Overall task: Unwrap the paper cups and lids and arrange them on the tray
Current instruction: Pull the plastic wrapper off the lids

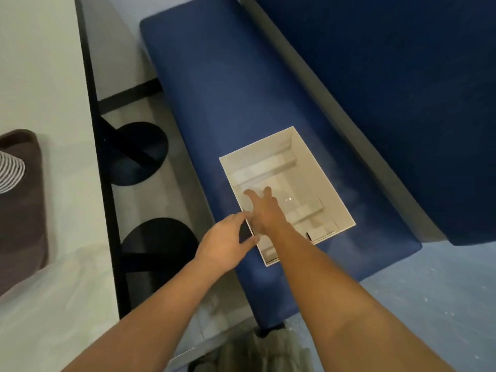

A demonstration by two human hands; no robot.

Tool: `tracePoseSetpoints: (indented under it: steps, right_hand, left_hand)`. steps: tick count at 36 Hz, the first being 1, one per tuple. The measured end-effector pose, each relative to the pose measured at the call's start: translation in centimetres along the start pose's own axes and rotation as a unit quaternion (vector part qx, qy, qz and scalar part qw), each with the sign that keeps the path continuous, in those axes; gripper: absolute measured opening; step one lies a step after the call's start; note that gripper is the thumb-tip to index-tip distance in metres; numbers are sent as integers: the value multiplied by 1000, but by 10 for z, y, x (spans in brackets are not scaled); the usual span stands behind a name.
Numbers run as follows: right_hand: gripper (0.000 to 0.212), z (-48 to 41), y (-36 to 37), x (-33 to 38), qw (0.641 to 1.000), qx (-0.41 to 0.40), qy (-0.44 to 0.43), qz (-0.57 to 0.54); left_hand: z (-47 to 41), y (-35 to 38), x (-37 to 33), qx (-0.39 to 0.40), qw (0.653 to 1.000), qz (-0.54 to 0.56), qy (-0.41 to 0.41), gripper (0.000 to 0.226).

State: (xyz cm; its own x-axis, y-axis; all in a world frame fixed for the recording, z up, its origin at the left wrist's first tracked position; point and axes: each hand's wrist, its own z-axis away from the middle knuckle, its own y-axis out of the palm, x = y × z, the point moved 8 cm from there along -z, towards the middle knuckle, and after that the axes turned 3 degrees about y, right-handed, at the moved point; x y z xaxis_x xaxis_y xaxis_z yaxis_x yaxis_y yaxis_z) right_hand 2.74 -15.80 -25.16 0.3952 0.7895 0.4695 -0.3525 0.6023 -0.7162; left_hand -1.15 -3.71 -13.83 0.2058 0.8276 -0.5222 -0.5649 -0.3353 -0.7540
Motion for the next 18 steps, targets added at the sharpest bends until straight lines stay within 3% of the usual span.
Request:
tracePoseSetpoints:
  steps: [6, 13, 18]
  right_hand:
    - [56, 15, -21, -12, 990, -53, 40, -128]
    - [33, 82, -76, -24, 976, -97, 81, -175]
    - [26, 149, -135, 12, 964, -143, 36, -220]
  left_hand:
    - [5, 1, 1, 27, 999, 26, -20, 67]
    - [18, -36, -13, -56, 987, 133, -77, 60]
    - [46, -93, -55, -146, 983, 111, -19, 51]
